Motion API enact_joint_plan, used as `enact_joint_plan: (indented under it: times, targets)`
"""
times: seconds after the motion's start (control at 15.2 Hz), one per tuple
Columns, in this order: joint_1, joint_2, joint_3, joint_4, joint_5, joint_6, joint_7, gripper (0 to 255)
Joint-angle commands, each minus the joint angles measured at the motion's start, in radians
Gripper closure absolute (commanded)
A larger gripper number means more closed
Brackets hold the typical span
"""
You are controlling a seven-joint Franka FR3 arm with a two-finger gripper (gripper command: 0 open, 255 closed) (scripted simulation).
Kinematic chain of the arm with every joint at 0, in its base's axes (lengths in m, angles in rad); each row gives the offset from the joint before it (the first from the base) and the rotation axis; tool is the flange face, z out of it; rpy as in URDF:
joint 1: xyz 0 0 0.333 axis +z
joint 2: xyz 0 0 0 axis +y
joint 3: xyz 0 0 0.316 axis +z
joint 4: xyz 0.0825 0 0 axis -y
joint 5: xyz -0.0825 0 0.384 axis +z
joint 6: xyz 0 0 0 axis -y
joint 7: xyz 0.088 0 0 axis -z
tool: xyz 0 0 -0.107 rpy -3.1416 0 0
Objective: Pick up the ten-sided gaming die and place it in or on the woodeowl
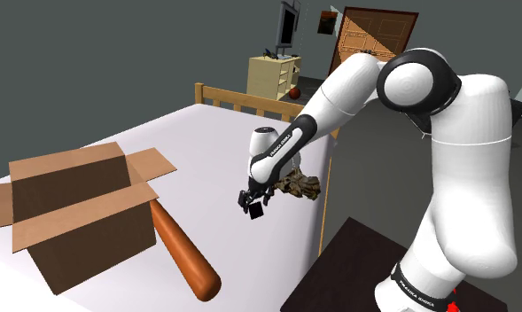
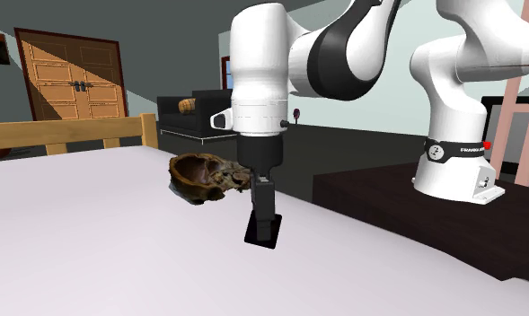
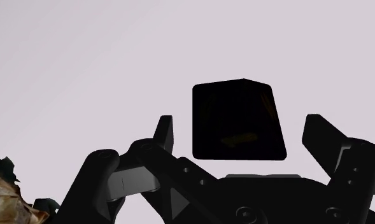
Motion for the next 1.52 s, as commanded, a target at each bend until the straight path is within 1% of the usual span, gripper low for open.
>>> enact_joint_plan:
  times: [0.0, 0.4, 0.46, 1.06, 1.45]
  targets:
    - [-0.001, 0.01, 0.001, 0.002, 0.002, 0.008, -0.001, 0]
    - [-0.001, 0.009, 0.001, 0.002, 0.002, 0.008, -0.001, 0]
    - [-0.001, 0.009, 0.001, 0.002, 0.002, 0.008, -0.001, 255]
    - [-0.001, 0.01, 0.001, 0.002, 0.002, 0.008, -0.001, 255]
    - [0.006, -0.064, -0.008, -0.005, -0.012, -0.058, 0.008, 255]
